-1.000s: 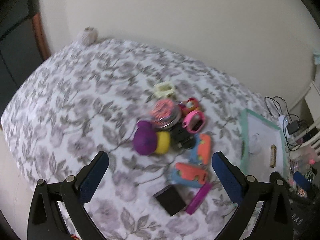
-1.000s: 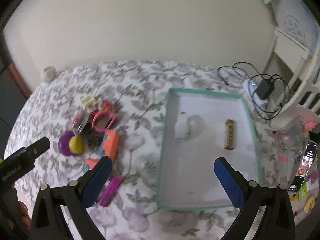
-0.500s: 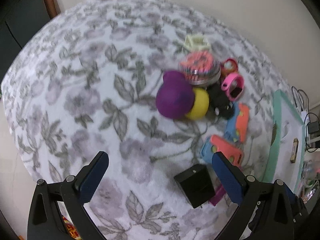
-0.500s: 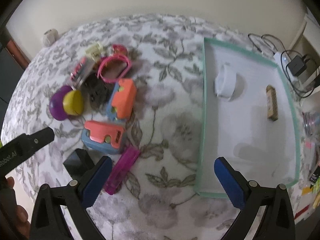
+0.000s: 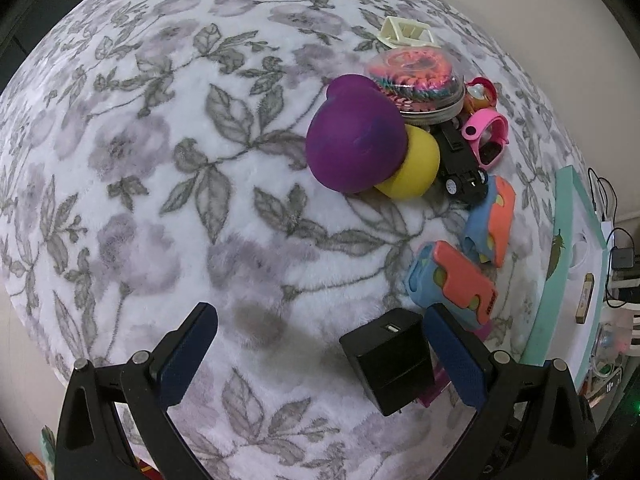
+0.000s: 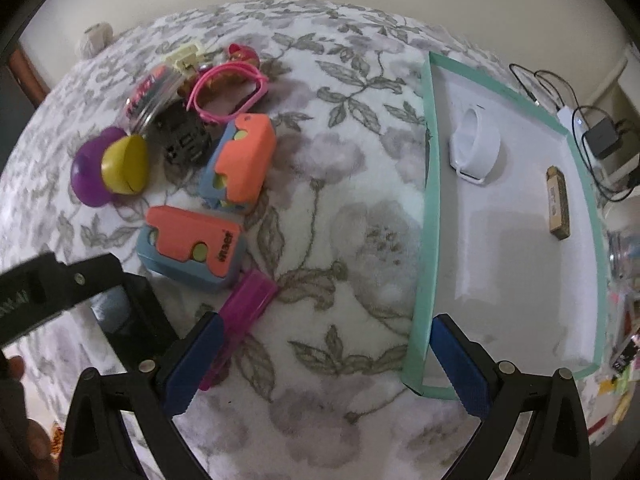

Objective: Organize rigid objects
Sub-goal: 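Move both tools back toward the remaining objects, then grasp the black charger with the left tool while the right tool grasps the pink lighter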

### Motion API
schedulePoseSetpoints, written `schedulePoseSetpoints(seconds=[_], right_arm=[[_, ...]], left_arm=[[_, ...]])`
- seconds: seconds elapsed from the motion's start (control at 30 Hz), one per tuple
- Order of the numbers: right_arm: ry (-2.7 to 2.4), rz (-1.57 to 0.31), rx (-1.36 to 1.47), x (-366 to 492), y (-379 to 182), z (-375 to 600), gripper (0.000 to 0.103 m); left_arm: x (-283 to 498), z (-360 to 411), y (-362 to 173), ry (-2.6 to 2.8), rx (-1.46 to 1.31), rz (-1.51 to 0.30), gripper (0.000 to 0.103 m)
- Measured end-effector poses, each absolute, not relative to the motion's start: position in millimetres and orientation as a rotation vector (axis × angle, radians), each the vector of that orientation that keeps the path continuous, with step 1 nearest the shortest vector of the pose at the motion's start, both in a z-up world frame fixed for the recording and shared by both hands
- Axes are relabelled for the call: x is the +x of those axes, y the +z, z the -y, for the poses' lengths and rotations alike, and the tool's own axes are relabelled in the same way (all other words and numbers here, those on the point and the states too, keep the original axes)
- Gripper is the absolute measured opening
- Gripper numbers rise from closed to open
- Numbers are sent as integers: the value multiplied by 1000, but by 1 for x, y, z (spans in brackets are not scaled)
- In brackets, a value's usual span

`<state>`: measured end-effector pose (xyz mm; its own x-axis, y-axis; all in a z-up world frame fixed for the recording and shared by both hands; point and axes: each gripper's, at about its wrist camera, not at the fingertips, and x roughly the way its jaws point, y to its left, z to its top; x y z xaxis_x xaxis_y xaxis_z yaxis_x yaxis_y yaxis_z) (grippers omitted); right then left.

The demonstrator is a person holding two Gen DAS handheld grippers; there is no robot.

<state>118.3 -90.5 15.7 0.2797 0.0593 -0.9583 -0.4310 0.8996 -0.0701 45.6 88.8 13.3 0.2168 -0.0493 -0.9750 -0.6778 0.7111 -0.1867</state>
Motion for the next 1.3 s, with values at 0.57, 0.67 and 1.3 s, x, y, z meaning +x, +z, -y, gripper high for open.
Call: schedulePoseSetpoints(seconds=[0.57,0.67,1.3], right_arm=[[400,-1234,-437,103,5,61,103],[406,-1251,-434,104,-4,61,103],[406,-1316,-387,119,-19,71,103]], left_arm=[[47,-92,19,482,-693,-1288,103],[46,-93,18,481,-692,-1289,103],[50,-85,14,459,-644,-1316,103]])
